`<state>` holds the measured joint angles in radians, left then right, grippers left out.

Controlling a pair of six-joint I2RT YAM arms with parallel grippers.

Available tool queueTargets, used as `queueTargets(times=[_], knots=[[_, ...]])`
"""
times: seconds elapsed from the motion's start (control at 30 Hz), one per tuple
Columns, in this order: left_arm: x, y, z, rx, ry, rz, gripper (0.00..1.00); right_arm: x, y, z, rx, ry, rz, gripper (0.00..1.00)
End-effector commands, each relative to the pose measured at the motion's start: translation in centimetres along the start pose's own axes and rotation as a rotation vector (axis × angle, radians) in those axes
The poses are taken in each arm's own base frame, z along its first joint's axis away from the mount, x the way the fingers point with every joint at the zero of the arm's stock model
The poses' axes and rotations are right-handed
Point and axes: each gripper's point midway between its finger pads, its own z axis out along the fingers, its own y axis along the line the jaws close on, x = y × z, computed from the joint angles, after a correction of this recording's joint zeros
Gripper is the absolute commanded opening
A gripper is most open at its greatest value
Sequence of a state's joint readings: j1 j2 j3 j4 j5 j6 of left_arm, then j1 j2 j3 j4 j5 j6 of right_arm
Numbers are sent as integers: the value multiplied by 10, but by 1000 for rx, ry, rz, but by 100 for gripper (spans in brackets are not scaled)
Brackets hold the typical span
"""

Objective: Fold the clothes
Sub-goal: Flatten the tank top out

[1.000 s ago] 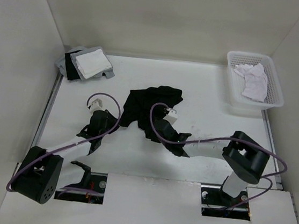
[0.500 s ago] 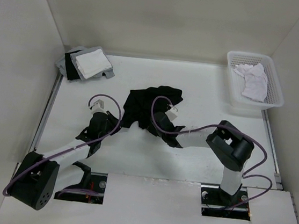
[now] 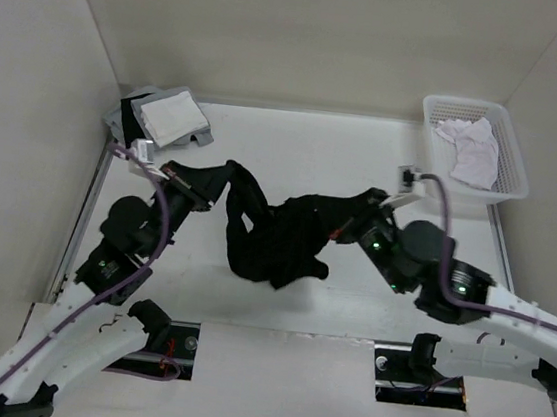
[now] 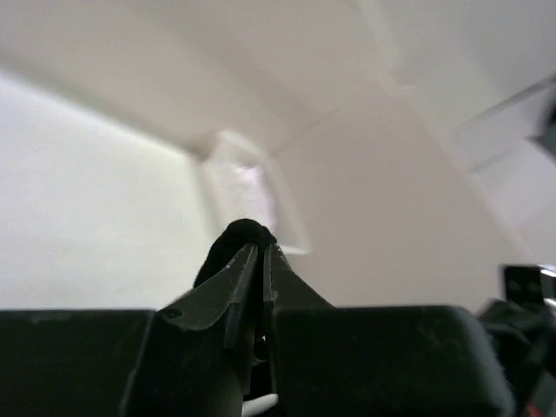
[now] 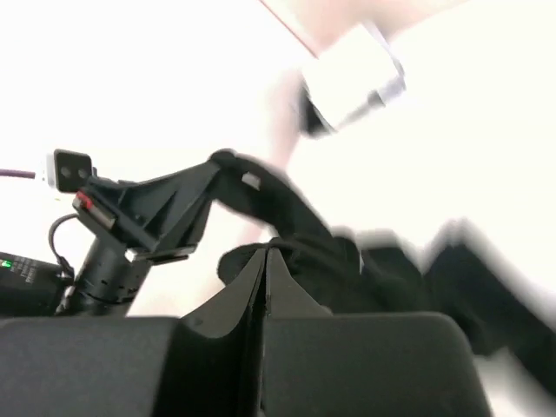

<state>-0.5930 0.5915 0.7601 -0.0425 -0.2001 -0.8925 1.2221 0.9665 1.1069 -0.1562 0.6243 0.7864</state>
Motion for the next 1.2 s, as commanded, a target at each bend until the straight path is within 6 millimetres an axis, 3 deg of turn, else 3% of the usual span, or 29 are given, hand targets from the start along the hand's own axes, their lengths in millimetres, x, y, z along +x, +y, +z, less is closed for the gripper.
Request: queueTargets(times=[0.0, 0.03, 0.07, 0.1, 0.2, 0.27, 0.4, 0.5, 0.53, 0.6, 0.67, 0.7, 0.73, 0.77, 0.8, 0.83, 0.87, 0.9, 0.93, 0.97, 1.0, 1.03, 1.1, 1.13, 1.17], knots=[[-72, -88, -28, 147, -156, 6, 4, -89, 33, -51, 13, -146, -226, 0], [-95, -108, -33, 173, -215, 27, 3, -114, 53, -64, -23, -179, -247, 0], [-106, -118, -36, 190, -241, 27, 3, -121, 59, -67, -36, -188, -247, 0], [-124, -135, -42, 222, -287, 29, 3, -141, 75, -78, -66, -214, -246, 0], [-167, -167, -59, 279, -397, 52, 3, -172, 103, -97, -136, -244, -236, 0], [-188, -181, -66, 295, -447, 70, 3, -177, 118, -107, -181, -239, -229, 0], [-213, -192, -67, 287, -538, 109, 3, -200, 133, -119, -213, -306, -234, 0], [-213, -190, -46, 249, -581, 162, 4, -207, 122, -112, -157, -392, -272, 0], [-191, -176, -16, 193, -540, 209, 4, -205, 99, -96, -52, -453, -315, 0], [-151, -123, 37, 43, -473, 285, 5, -183, 70, -68, 47, -461, -374, 0], [-136, -88, 64, -38, -440, 300, 5, -170, 60, -53, 67, -443, -398, 0], [-126, -50, 87, -114, -414, 296, 5, -150, 40, -24, 98, -390, -417, 0], [-122, -30, 101, -149, -398, 281, 5, -141, 27, -7, 114, -357, -414, 0], [-117, 26, 135, -250, -359, 253, 5, -124, -14, 40, 151, -269, -381, 0], [-118, 36, 142, -269, -358, 247, 5, -124, -24, 51, 162, -257, -372, 0], [-119, 61, 161, -317, -346, 243, 5, -126, -46, 70, 191, -241, -352, 0], [-123, 95, 193, -387, -334, 253, 5, -133, -95, 120, 252, -211, -310, 0], [-124, 106, 206, -405, -327, 256, 5, -136, -110, 137, 272, -200, -295, 0], [-132, 130, 243, -442, -310, 283, 5, -144, -128, 163, 294, -191, -274, 0], [-138, 146, 267, -476, -296, 310, 5, -152, -147, 190, 321, -177, -262, 0], [-138, 151, 274, -487, -285, 314, 6, -156, -153, 197, 335, -177, -260, 0], [-146, 167, 290, -534, -267, 334, 9, -165, -176, 224, 382, -152, -241, 0], [-149, 176, 298, -561, -254, 349, 17, -172, -197, 251, 430, -113, -228, 0], [-152, 184, 298, -574, -248, 355, 28, -176, -209, 269, 444, -88, -205, 5], [-150, 187, 294, -579, -245, 355, 32, -180, -211, 274, 442, -91, -197, 10]])
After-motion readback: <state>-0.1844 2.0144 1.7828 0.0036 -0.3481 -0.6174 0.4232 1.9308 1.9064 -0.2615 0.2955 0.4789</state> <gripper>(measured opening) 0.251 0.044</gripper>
